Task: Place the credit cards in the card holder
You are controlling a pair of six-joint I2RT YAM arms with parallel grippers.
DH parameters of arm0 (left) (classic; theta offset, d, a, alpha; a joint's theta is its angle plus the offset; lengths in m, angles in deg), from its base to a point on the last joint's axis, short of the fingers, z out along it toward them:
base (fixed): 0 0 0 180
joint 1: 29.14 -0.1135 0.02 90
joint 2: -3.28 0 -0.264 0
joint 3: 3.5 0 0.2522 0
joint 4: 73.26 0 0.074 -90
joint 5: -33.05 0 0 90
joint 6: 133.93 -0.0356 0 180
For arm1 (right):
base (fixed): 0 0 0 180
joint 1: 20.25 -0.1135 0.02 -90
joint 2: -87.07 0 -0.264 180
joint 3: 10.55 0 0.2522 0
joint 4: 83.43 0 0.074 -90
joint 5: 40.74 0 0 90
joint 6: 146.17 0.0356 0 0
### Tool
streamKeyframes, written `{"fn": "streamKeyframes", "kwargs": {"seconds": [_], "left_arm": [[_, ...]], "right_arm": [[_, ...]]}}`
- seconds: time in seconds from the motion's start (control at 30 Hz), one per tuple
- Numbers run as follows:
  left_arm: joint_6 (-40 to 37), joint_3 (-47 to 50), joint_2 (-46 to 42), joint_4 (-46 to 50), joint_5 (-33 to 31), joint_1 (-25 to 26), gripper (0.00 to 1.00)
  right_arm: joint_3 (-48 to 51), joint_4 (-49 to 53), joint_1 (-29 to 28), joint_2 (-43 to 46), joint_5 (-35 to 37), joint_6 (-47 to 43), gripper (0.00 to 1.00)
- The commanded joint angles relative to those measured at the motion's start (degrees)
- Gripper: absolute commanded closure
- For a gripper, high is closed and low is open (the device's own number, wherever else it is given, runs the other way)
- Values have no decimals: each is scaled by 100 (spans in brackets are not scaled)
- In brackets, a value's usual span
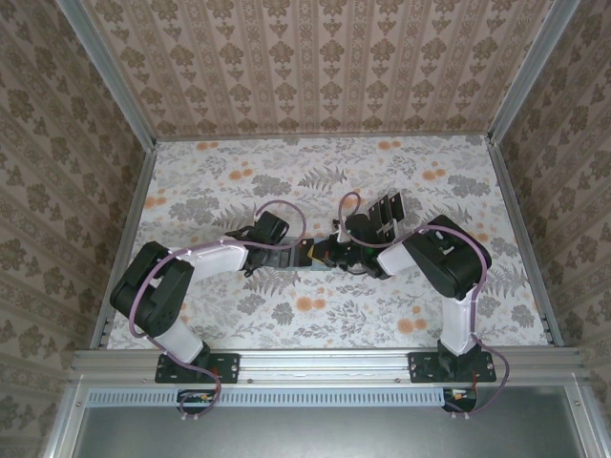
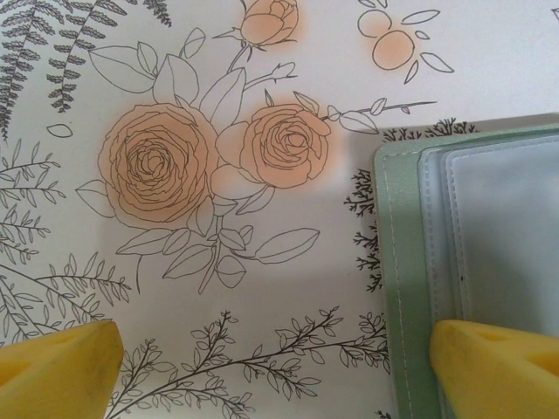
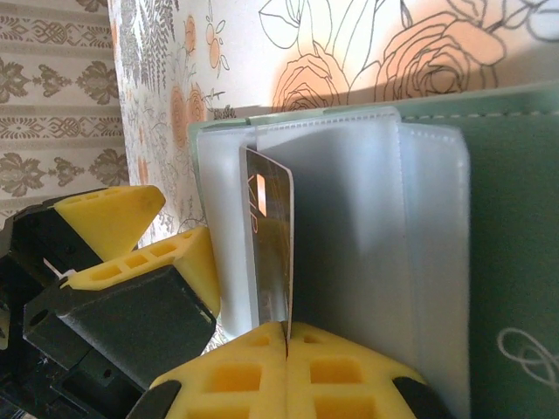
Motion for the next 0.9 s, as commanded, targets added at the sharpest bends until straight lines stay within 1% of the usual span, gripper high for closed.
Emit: {"fn": "streamKeyframes", "kwargs": {"seconds": [0.0, 0.17, 0.3, 0.33, 0.4, 0.47, 0.6, 0.67, 0.73, 0.8, 0.87], "left_arm": [[58, 119, 127, 92, 51, 23, 0], [67, 122, 129, 48, 78, 24, 0], [101, 113, 75, 23, 103, 19, 0], [115, 98, 55, 46, 110, 16, 0], [172, 45, 8, 119, 154, -16, 0], [232, 20, -64, 159, 209, -59, 0], [335, 53, -374, 204, 380, -215, 0], [364, 117, -569, 206, 472, -319, 0], [374, 214, -771, 197, 560, -442, 0], [374, 320, -974, 171, 607, -574, 0], [358, 425, -1096, 142, 642, -693, 0]], "right_arm": [[-123, 652, -62, -249, -54, -172, 100], [-365, 1070, -143, -313, -80, -301, 100], [-532, 1537, -161, -201, -60, -432, 100], [-587, 1709, -161, -127, -32, -490, 95], [-754, 2202, -161, 44, 29, -688, 79], [-934, 2692, -161, 239, 90, -887, 68], [-1364, 3729, -161, 564, 284, -1301, 54], [-1569, 4165, -172, 682, 396, -1454, 50], [-1749, 4518, -186, 776, 508, -1564, 48], [-1954, 4919, -216, 849, 688, -1697, 48], [-2168, 5321, -253, 862, 908, -1825, 52]]}}
